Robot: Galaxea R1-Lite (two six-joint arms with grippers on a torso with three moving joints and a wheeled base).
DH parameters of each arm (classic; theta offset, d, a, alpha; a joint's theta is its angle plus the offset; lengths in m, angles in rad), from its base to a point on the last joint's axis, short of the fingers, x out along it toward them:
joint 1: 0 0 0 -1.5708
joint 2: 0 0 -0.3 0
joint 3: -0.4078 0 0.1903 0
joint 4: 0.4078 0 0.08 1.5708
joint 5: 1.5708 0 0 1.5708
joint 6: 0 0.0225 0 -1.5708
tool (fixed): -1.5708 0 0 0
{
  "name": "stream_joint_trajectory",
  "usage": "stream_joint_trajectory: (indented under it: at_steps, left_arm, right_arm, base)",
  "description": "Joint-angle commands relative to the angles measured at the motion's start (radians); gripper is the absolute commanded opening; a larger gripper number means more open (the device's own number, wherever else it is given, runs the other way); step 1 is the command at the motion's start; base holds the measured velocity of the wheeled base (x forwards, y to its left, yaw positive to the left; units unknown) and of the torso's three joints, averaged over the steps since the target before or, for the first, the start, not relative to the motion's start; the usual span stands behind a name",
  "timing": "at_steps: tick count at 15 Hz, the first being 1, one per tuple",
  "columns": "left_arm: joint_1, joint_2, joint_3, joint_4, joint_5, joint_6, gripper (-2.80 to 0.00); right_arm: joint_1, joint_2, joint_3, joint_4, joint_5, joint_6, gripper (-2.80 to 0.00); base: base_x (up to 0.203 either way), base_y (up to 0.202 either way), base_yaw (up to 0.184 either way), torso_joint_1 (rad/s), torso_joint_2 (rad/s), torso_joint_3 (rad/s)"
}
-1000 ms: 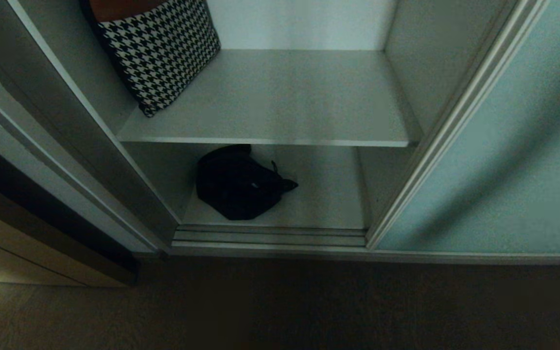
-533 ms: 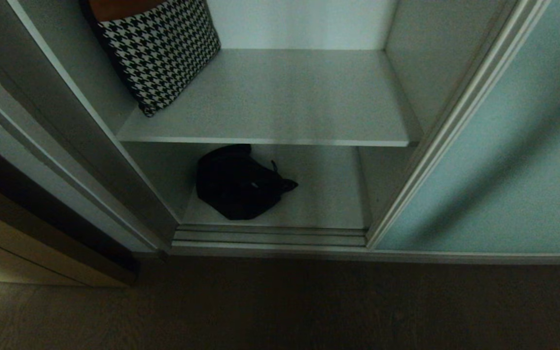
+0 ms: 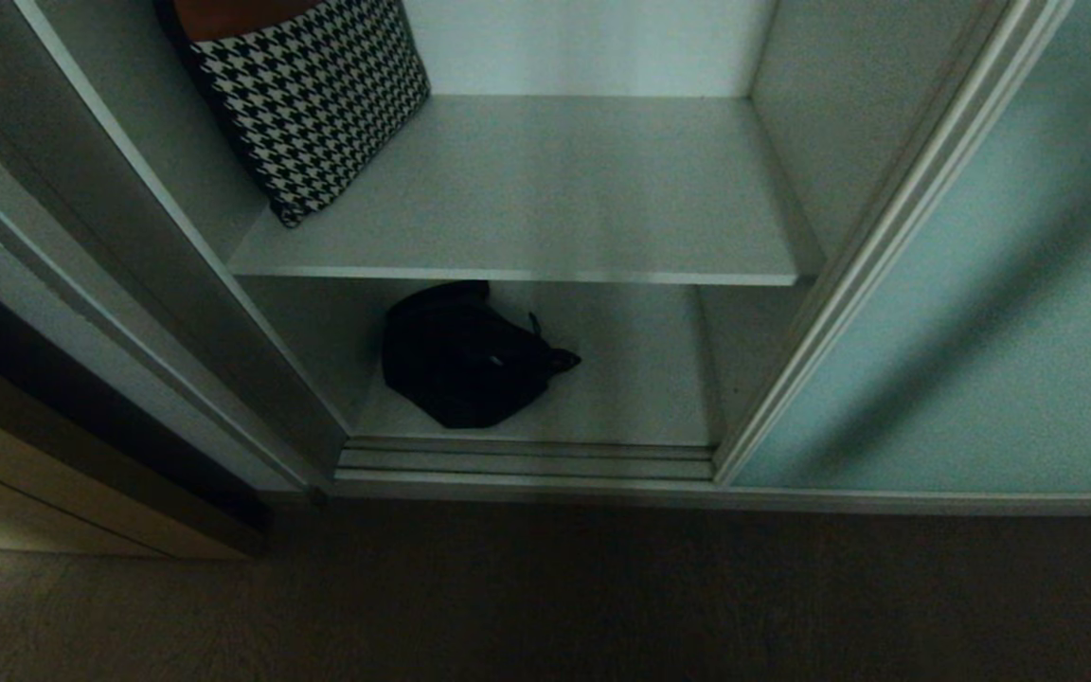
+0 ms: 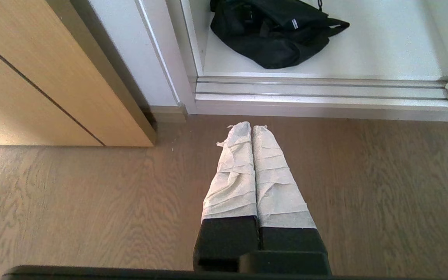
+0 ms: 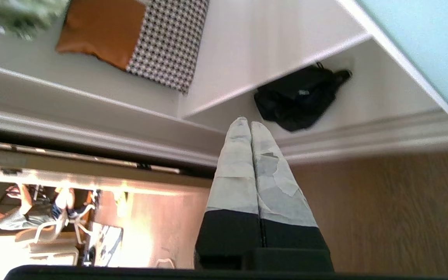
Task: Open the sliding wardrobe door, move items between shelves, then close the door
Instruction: Close the door
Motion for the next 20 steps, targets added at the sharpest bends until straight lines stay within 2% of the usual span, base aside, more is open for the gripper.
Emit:
stream_joint_trajectory:
  at_steps: [1,9,20]
  left_arm:
    - [0.0,0.001,0.0,0.0,0.0,0.001,-2.8]
    - [0.0,0.001,-0.001,0.0,0.0,0.001,-2.8]
    - [0.0,0.001,0.0,0.0,0.0,0.001,-2.8]
  right_arm:
    - [-0.002,0.089,-0.004,-0.036,0.004,0.007,-2.8]
    - [-0.055,0.223,-0.002,-0.16,0.006,0.009,-2.8]
    - [-0.067,0.348,0.012,-0.297,0.006,0.005,-2.8]
  base:
    - [0.0,0.0,0.0,0.0,0.0,0.0]
    - [0.0,0.0,0.0,0.0,0.0,0.0]
    - [0.0,0.0,0.0,0.0,0.0,0.0]
